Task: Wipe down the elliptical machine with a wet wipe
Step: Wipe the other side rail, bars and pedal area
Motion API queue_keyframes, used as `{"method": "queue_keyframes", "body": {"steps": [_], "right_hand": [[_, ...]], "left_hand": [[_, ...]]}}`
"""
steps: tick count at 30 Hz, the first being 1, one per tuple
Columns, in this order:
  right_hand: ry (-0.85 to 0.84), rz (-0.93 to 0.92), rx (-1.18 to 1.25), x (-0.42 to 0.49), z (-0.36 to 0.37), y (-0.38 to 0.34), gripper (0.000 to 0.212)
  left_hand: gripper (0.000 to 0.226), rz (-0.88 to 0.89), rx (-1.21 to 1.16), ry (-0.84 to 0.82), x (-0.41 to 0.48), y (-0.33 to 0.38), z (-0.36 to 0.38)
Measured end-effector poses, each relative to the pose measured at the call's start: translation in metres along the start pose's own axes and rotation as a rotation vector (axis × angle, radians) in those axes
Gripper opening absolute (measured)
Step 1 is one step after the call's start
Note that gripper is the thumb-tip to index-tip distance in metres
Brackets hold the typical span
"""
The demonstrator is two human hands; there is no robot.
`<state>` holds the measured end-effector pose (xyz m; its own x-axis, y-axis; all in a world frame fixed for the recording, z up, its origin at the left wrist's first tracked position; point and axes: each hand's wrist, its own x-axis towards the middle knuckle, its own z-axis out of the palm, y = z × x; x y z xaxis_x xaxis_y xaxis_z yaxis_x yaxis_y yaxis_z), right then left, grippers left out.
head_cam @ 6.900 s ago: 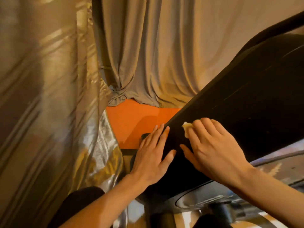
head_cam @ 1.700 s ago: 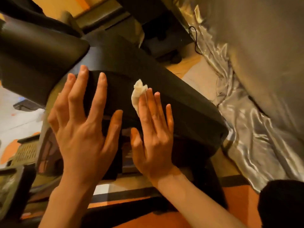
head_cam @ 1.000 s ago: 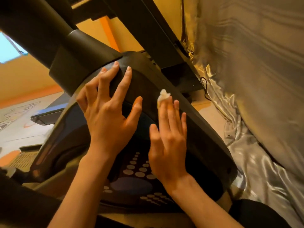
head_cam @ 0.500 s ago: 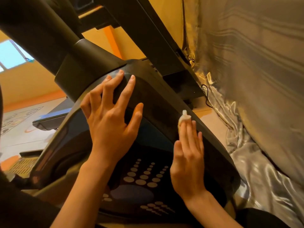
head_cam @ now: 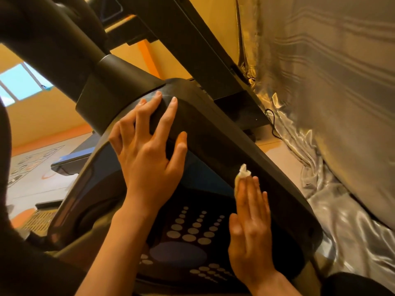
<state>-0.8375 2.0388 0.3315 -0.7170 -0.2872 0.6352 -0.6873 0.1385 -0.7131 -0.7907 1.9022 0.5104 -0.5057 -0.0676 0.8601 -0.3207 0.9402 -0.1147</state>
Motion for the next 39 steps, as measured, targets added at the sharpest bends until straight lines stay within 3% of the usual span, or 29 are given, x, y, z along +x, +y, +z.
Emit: {"method": "queue_keyframes", "body": {"steps": [4,7,13,16,18,22,25,27,31,34,37,39], "right_hand": [[-0.03,-0.202,0.072,0.062,0.001,-0.065,0.06],[-0.007,-0.205,0.086,0.059,0.005,-0.056,0.058],[0.069,0.208,-0.071,-0.044,0.004,0.068,0.063],[0.082,0.343,-0.099,-0.047,0.008,0.072,0.061],[0.095,0.295,-0.04,-0.018,0.01,0.037,0.064],[-0.011,-0.004,0.127,0.055,-0.002,-0.05,0.069],[-0.018,-0.11,0.118,0.062,-0.001,-0.052,0.066],[0.034,-0.083,0.081,0.036,0.002,-0.019,0.063],[0.115,0.268,-0.025,-0.033,0.0,0.072,0.063],[0.096,0.377,-0.052,-0.045,-0.001,0.088,0.068],[0.102,0.362,-0.025,-0.01,-0.003,0.045,0.064],[0.074,0.19,-0.002,0.02,-0.006,0.006,0.06]], "left_hand": [[0.056,0.009,0.018,0.011,0.001,0.0,0.001],[0.057,0.016,0.037,0.009,0.0,-0.001,0.002],[0.064,0.023,0.092,0.094,-0.002,-0.002,0.013],[0.063,0.0,0.095,0.119,-0.004,-0.001,0.016],[0.062,-0.006,0.097,0.124,-0.004,0.0,0.016],[0.063,0.011,0.114,0.131,-0.004,0.001,0.017],[0.063,0.013,0.11,0.123,-0.004,0.0,0.017],[0.063,0.011,0.114,0.12,-0.005,0.0,0.017],[0.06,0.018,0.128,0.12,-0.004,0.0,0.018],[0.06,0.024,0.129,0.09,-0.004,0.001,0.013],[0.053,0.096,0.128,0.067,-0.003,0.006,0.005],[0.044,0.235,0.156,0.049,-0.001,0.015,0.004]]}}
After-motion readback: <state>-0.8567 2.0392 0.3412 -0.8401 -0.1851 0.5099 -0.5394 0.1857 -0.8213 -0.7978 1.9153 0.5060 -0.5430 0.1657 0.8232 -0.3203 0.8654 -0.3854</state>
